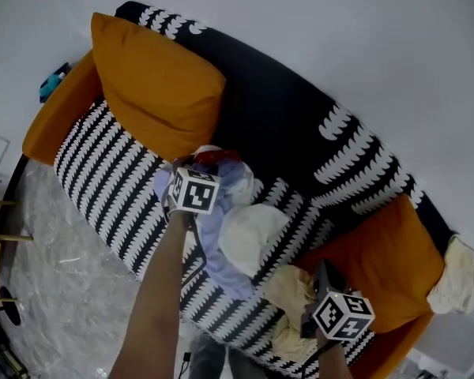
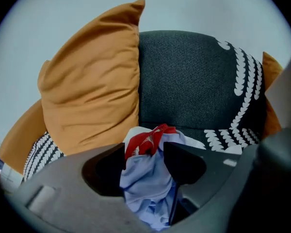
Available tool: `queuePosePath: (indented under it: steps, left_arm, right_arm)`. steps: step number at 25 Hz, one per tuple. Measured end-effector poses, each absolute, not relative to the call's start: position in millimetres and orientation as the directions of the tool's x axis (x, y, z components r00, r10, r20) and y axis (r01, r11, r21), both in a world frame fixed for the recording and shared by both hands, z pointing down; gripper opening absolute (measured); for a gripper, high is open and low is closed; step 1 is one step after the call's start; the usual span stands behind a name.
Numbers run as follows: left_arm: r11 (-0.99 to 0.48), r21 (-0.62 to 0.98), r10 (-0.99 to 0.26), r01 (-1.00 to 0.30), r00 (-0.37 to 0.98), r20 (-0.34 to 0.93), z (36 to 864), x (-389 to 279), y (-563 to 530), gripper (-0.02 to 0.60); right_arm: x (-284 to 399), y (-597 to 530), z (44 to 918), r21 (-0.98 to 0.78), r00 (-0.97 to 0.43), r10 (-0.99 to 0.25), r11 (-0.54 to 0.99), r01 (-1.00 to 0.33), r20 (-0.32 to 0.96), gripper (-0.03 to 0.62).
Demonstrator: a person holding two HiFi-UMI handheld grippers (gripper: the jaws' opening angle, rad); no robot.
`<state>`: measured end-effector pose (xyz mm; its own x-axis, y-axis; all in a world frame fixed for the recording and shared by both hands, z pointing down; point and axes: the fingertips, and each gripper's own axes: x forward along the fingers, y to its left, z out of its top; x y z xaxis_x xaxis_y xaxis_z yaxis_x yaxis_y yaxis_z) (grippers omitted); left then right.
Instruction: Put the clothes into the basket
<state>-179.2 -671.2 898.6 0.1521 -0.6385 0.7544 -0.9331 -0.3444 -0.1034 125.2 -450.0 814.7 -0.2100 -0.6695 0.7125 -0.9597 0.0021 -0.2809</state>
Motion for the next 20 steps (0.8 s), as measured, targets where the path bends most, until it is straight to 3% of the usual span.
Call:
queuePosePath:
  steps: [5, 11, 16, 20]
  left_arm:
    - [-0.384, -0.155, -0.635, -0.91, 0.138, 0.76, 898, -183, -691, 0.25]
    - [-0.431, -0.182, -0.534, -0.884, 0.087, 0.841, 935, -192, -662, 0.242]
    - [-0.502, -0.234, -0.52, -0.833, 0.074, 0.851, 932, -201, -673, 0.127]
    - [-0.575, -0.154, -0.448, -0.804, 0.151, 0.881, 910, -198, -653, 0.079]
  right_arm:
    - [125, -451, 817, -0.29, -0.209, -0.688, -0.003, -0.957, 0.695, 0.003]
    - [119, -425, 826, -0.304, -0.229, -0.633, -0.011, -0.953, 0.74, 0.003]
    - [103, -425, 831, -0.28, -0.233, -0.66, 0.035, -0.959, 0.714, 0.003]
    - [89, -404, 787, -0.245, -0.186, -0.629, -0.007, -0.969, 0.755, 0.003]
